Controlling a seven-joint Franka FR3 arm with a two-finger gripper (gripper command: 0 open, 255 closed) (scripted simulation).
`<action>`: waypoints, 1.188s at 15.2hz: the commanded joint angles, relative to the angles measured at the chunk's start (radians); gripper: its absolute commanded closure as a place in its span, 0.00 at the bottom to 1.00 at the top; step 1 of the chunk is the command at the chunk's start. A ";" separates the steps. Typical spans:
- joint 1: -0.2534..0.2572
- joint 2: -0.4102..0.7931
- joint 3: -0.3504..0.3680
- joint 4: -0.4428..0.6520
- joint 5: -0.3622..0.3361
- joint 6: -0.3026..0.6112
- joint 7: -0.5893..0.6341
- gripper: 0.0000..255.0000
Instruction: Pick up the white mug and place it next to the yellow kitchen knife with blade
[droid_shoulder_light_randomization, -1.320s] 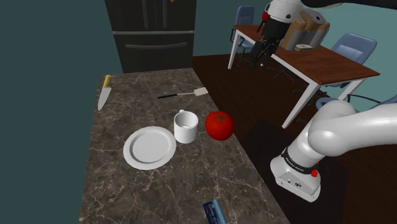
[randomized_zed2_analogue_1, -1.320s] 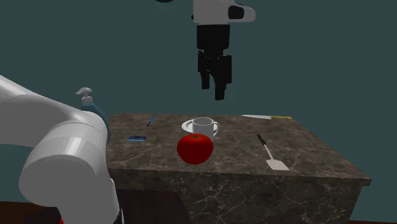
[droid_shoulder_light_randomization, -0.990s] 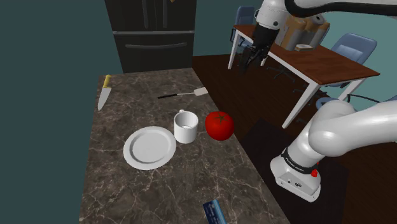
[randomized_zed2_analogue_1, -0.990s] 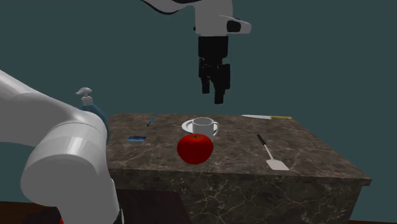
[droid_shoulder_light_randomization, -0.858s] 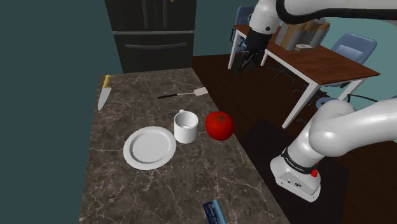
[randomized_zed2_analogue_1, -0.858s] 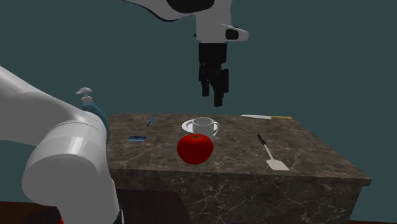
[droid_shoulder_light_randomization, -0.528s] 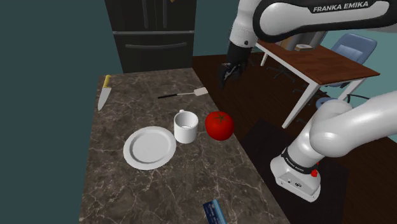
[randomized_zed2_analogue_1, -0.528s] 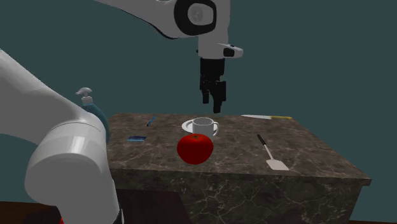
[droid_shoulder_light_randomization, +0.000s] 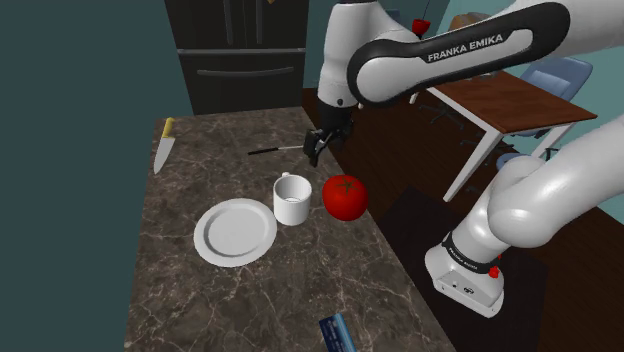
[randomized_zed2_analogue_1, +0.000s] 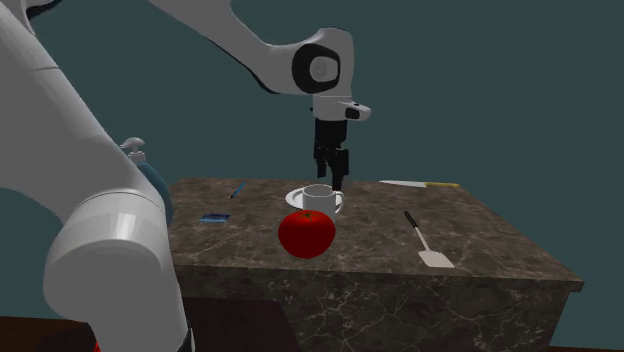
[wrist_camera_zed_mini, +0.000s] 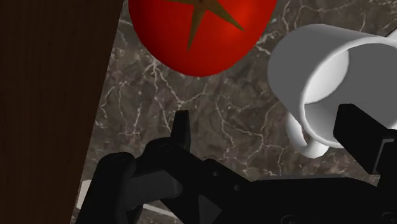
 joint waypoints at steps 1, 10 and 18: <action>0.005 0.069 0.033 0.024 -0.013 0.039 0.042 0.00; 0.014 0.226 0.085 0.041 -0.061 0.163 0.123 0.00; 0.014 0.247 0.088 0.024 -0.069 0.199 0.128 0.00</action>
